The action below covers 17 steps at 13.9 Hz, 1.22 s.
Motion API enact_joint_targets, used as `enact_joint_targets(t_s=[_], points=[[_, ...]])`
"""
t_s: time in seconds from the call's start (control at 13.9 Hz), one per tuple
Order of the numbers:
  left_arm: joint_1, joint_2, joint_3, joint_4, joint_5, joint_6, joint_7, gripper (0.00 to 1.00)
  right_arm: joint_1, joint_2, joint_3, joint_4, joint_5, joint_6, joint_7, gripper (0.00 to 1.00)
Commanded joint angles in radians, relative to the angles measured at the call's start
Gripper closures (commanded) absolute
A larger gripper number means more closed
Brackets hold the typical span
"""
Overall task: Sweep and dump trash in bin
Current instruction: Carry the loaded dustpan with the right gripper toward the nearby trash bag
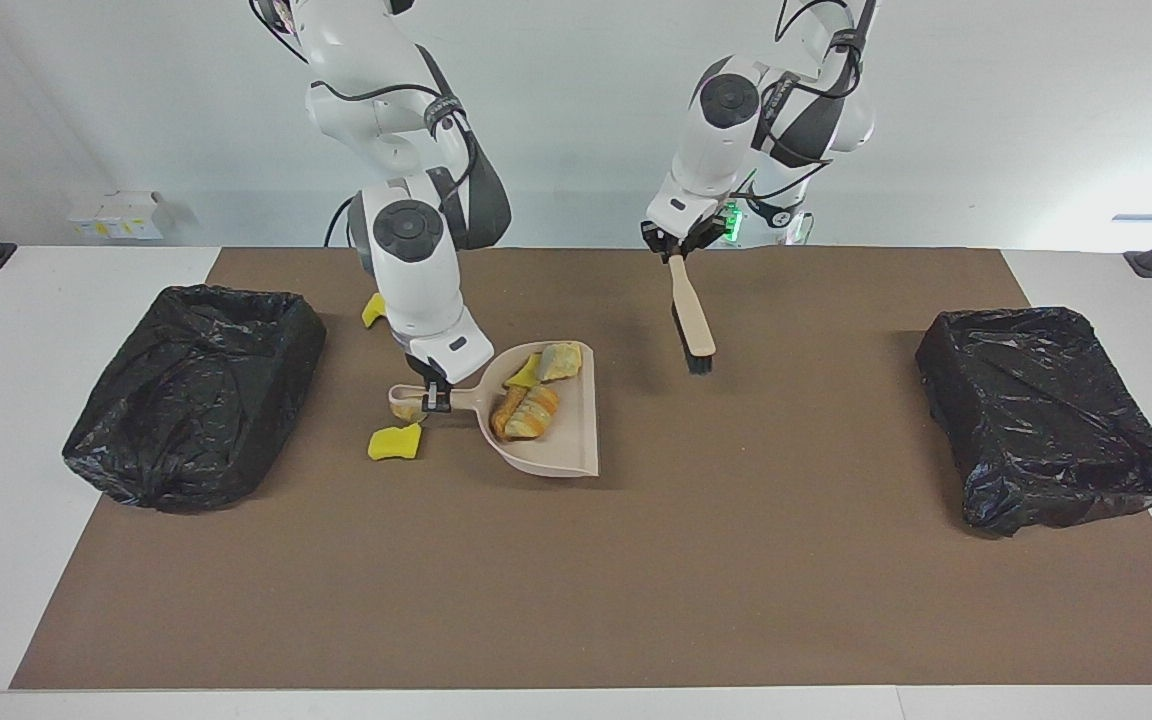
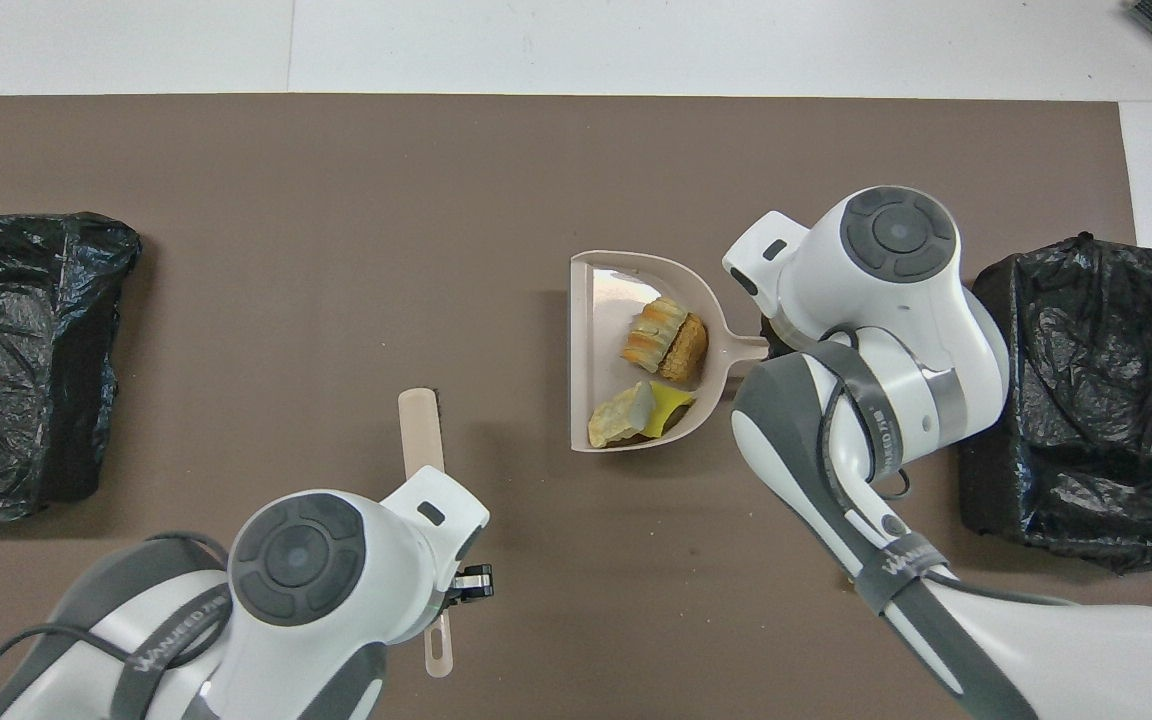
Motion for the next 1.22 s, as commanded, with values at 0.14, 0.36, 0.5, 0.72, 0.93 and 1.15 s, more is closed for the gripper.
enact_joint_targets(t_s=[0.14, 0.36, 0.5, 0.72, 0.93, 1.15], points=[[-0.058, 0.055, 0.012, -0.047, -0.084, 0.121, -0.020, 1.00, -0.127, 0.002, 0.001, 0.078, -0.045, -0.044, -0.233, 1.00], [-0.087, 0.049, 0.012, -0.072, -0.095, 0.159, -0.002, 1.00, -0.216, -0.005, -0.001, 0.080, -0.046, -0.044, -0.343, 1.00], [-0.084, 0.046, 0.013, -0.084, -0.097, 0.169, 0.087, 1.00, -0.269, -0.016, -0.001, 0.078, -0.045, -0.044, -0.396, 1.00], [-0.075, 0.049, 0.013, -0.094, -0.098, 0.172, 0.097, 1.00, -0.368, -0.037, -0.002, 0.078, -0.057, -0.073, -0.436, 1.00], [-0.069, 0.053, 0.015, -0.107, -0.105, 0.174, 0.089, 1.00, -0.483, -0.045, -0.005, 0.077, -0.084, -0.073, -0.512, 1.00], [-0.069, 0.055, 0.015, -0.109, -0.121, 0.188, 0.065, 1.00, -0.536, -0.068, -0.017, 0.069, -0.204, -0.073, -0.496, 1.00]])
